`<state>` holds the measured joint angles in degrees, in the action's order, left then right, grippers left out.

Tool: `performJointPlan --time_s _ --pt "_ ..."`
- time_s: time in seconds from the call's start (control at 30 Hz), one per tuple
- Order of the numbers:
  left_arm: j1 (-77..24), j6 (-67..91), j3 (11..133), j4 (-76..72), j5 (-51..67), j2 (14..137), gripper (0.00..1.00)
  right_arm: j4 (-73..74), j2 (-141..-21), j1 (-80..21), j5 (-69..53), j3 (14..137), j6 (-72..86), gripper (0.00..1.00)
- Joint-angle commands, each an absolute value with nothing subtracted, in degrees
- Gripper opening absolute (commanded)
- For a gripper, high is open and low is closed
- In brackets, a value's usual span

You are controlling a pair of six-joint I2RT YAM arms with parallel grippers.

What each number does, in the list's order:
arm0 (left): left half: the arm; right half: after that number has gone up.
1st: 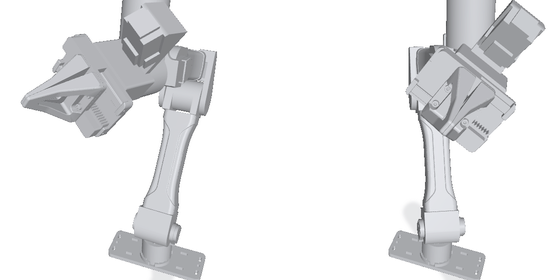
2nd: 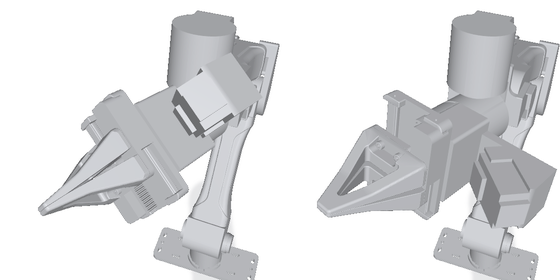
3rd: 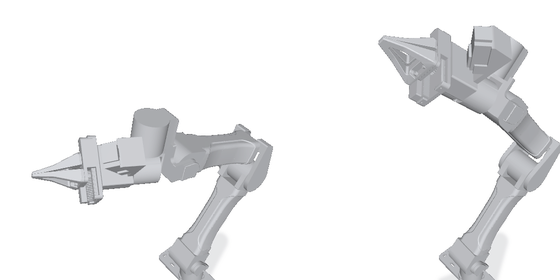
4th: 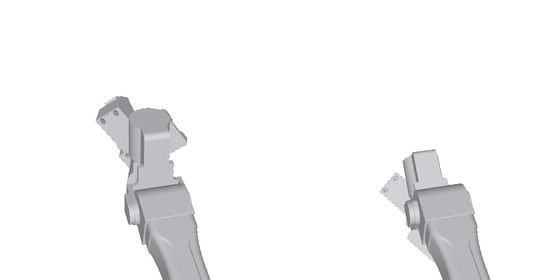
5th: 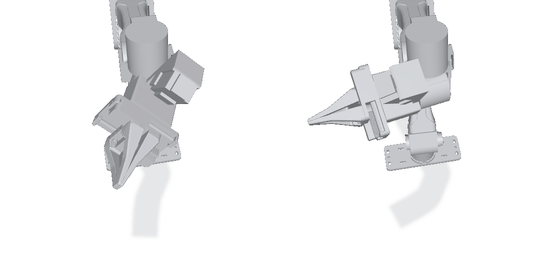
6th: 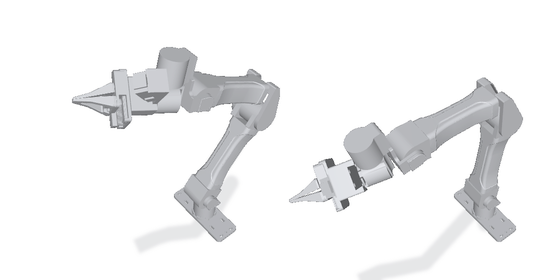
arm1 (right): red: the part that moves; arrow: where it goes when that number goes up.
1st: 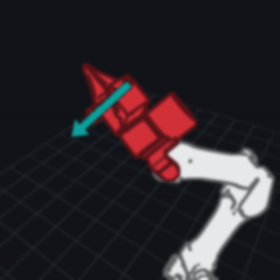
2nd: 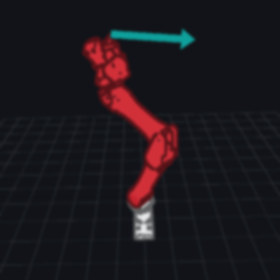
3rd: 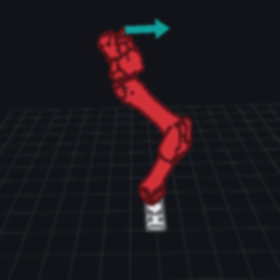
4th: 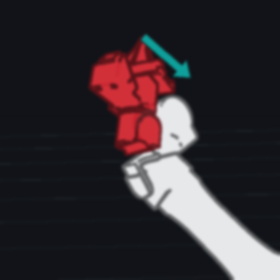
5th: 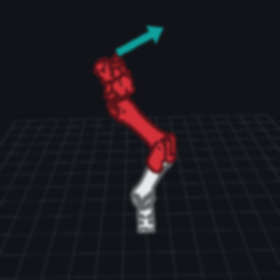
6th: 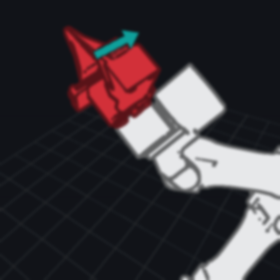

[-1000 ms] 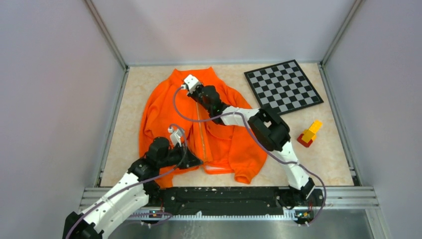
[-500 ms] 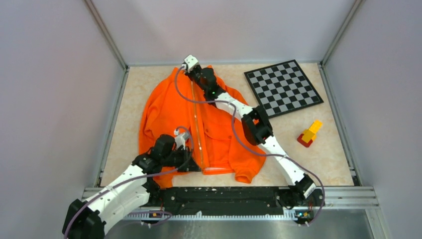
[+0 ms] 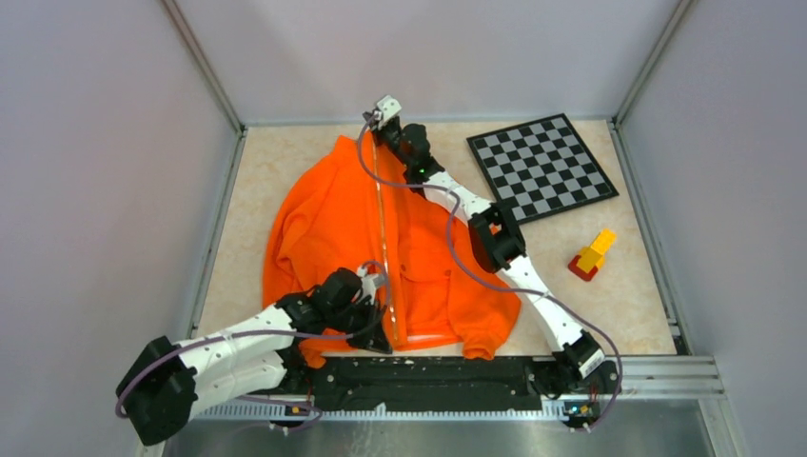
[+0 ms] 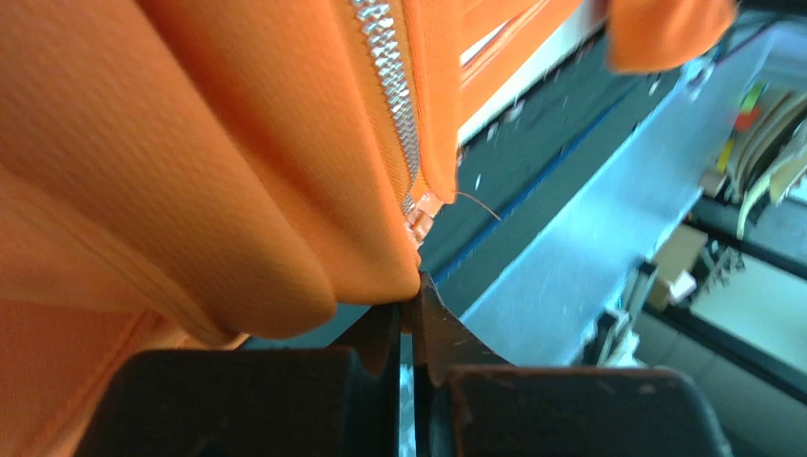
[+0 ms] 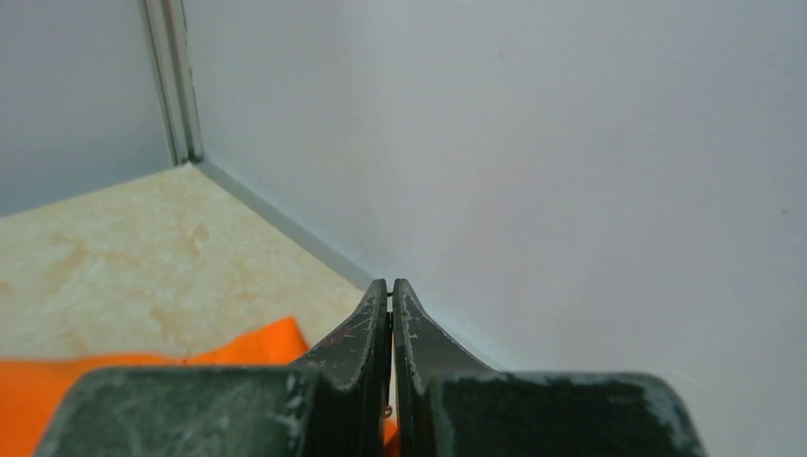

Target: Zip up the jacket

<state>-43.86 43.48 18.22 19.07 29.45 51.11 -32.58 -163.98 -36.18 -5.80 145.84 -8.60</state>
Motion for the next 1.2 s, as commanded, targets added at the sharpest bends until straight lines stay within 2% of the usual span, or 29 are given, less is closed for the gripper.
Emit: performJointPlan --time_s 0.0,0.17,0.33,0.37,0.4,0.43,0.47,0.5,0.6,0.67,0.7,0.73,0.87,0.97,1.17 --pt "-50.95 49.49 15.69 26.69 35.91 54.12 0.00 -41.88 -162.17 -31.14 -3.96 151.59 -5.84 0.00" --pt "-51.06 50.88 14.51 24.41 35.30 54.62 0.00 -42.54 -162.16 -29.63 -4.54 152.12 -4.61 0.00" --pt "-50.71 46.01 20.94 24.28 27.92 60.27 0.00 -42.72 -161.31 -29.29 -4.46 150.44 -4.21 0.00" --pt "-50.33 44.73 23.04 24.95 25.71 62.12 0.00 -41.89 -160.82 -29.27 -4.48 149.87 -3.78 0.04" --pt "-49.58 43.33 24.91 24.43 24.73 63.99 0.00 -40.79 -160.08 -29.27 -4.06 149.05 -2.91 0.22" --pt "-48.33 42.20 25.84 23.62 24.61 65.93 0.02 -38.73 -159.13 -29.27 -3.77 148.19 -2.44 0.46" --pt "-46.91 41.67 26.61 22.99 24.68 67.52 0.08 -36.87 -158.04 -29.29 -3.27 146.51 -1.67 0.73" --pt "-45.76 41.54 26.92 21.91 25.24 69.08 0.17 -35.07 -156.47 -29.27 -2.62 144.78 -1.03 0.88" --pt "-43.02 41.11 27.21 20.60 25.47 70.76 0.54 -28.04 -149.85 -29.36 -1.51 137.36 1.81 0.91" --pt "-42.89 42.85 25.28 19.22 24.43 67.27 0.68 -23.67 -143.12 -29.27 -2.50 129.70 4.69 0.91" --pt "-42.85 43.78 23.43 17.70 24.66 64.54 0.89 -21.50 -139.52 -29.33 -2.22 125.08 6.80 0.91" --pt "-42.81 44.52 21.65 15.69 24.90 62.05 0.98 -19.34 -135.38 -29.31 -1.78 120.58 9.72 0.92" --pt "-42.63 45.88 20.18 14.50 26.21 54.41 0.99 -6.28 -119.19 -29.56 -2.81 106.54 19.27 0.92" --pt "-42.54 44.49 24.12 23.32 25.50 50.19 0.99 6.16 -109.50 -30.08 -2.54 98.34 22.05 0.93" --pt "-42.28 44.07 33.75 31.98 24.54 37.78 0.99 23.34 -87.93 -32.00 7.19 84.98 21.20 0.93"
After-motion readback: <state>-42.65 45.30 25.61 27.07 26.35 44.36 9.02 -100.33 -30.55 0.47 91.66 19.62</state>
